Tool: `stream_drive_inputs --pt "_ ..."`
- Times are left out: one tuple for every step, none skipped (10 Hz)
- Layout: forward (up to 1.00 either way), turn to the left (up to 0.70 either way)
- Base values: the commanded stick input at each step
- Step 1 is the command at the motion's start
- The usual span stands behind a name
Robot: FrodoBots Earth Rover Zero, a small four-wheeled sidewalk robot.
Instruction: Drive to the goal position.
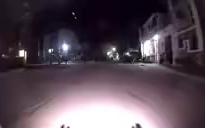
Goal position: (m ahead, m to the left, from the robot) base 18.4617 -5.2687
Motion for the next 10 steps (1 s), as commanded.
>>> stream_drive_inputs --pt "0.85 0.0" --pt "0.85 -0.2" --pt "0.85 -0.34" --pt "0.85 -0.34" --pt "0.85 -0.34" --pt "0.85 -0.34" --pt "0.85 0.0" --pt "0.85 0.0" --pt "0.85 0.0" --pt "0.85 0.0"
